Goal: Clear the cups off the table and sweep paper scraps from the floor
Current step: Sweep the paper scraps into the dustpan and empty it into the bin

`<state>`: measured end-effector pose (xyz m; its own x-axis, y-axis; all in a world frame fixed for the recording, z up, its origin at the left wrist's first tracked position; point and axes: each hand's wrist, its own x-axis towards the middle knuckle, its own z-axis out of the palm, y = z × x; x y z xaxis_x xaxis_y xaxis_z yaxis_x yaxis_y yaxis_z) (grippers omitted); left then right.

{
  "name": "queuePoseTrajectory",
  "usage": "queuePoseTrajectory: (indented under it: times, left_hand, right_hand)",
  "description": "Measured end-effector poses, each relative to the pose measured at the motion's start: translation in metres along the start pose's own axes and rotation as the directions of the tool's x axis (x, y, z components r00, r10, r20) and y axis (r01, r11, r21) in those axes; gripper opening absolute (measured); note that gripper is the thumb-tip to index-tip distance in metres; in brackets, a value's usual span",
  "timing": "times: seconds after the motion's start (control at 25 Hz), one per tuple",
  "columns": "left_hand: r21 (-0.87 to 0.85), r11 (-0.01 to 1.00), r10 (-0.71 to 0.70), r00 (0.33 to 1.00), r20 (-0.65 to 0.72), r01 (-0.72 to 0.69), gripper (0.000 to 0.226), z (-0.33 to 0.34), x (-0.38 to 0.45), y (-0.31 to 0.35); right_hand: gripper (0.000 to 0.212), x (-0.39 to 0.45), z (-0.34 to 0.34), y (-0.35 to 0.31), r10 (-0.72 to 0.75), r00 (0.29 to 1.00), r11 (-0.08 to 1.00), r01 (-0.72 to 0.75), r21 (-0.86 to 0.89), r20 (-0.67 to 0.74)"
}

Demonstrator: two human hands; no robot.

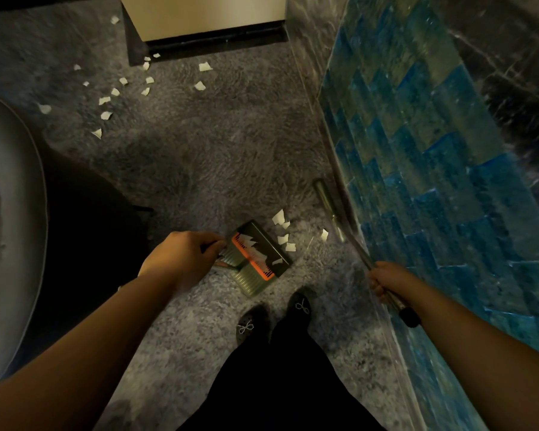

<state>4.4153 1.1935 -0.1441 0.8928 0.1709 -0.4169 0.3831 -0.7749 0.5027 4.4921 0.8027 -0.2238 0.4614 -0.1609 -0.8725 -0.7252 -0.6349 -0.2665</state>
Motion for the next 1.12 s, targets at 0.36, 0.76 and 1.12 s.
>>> queuePoseTrajectory:
  times: [0.36,0.76,1.12]
  left_hand:
    - [-0.002,1.000,0.028,1.000,0.003,-0.028,0.024,-0.003,0.002,-0.003]
    - [-0.012,1.000,0.004,1.000,0.005,-0.004,0.018,-0.003,0.003,-0.002]
    - [0.030,0.999,0.029,0.999,0.017,-0.029,0.025,-0.004,0.006,-0.005]
  right_hand:
    - [0.020,0.010,0.044,-0.007,0.093,0.985,0.988,-0.109,0.112,0.146]
    - [0.021,-0.068,0.073,-0.017,-0.007,0.955,0.972,-0.063,0.226,0.297]
    - [0.017,-0.035,0.071,-0.029,0.089,0.962,0.980,-0.131,0.147,0.259]
